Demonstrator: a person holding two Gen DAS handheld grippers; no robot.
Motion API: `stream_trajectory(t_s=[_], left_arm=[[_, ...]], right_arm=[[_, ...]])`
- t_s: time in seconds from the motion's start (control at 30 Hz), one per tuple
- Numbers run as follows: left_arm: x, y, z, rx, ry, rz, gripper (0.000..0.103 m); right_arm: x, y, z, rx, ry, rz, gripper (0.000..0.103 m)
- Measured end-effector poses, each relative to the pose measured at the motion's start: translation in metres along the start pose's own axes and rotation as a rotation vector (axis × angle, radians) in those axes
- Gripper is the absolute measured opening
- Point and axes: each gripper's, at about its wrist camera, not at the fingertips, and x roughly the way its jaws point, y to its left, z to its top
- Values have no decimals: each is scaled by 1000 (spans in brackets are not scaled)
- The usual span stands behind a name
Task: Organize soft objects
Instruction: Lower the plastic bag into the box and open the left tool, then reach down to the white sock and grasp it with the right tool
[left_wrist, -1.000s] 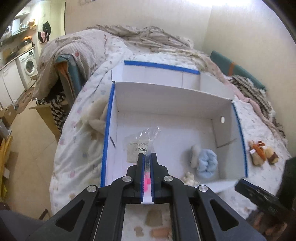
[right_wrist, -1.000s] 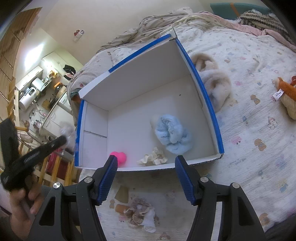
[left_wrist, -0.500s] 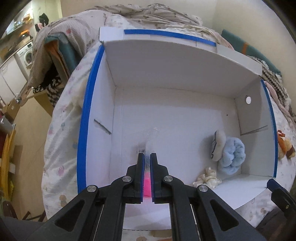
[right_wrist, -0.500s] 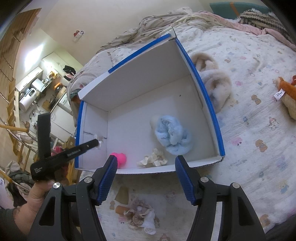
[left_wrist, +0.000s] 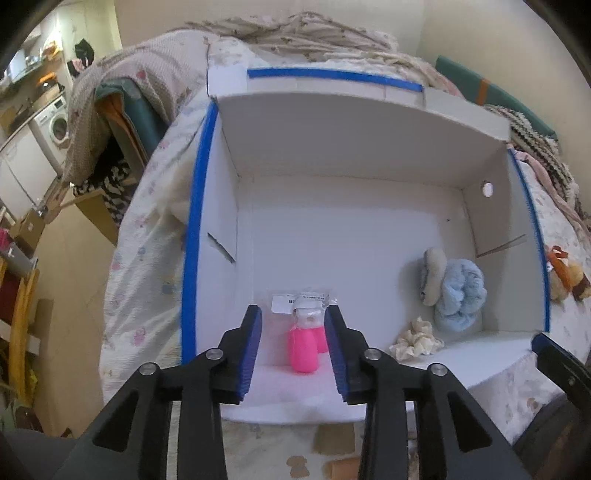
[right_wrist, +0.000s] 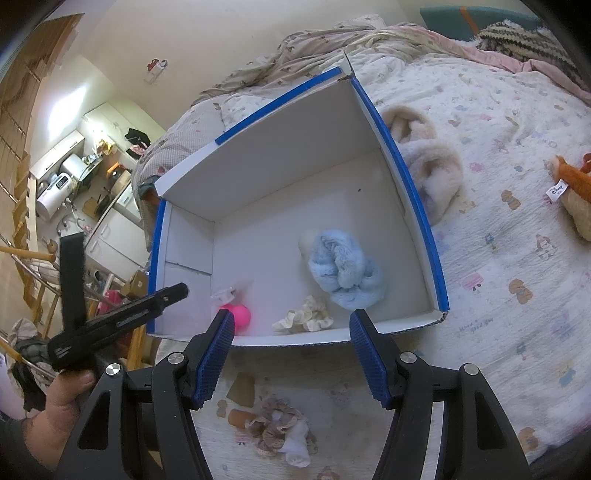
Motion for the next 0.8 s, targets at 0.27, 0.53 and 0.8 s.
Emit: stream_trajectory(t_s=[0.27, 0.53, 0.8], left_arm=[[-35, 8, -17, 15, -93, 19, 64], [-53, 17, -39, 3, -113, 3, 64], [-40, 26, -74, -47, -43, -22, 68]], right_arm=[[2, 0, 0, -14, -1, -9, 68], [-2, 3, -4, -31, 0, -18, 68], [-4, 9, -19, -64, 51, -24, 68]])
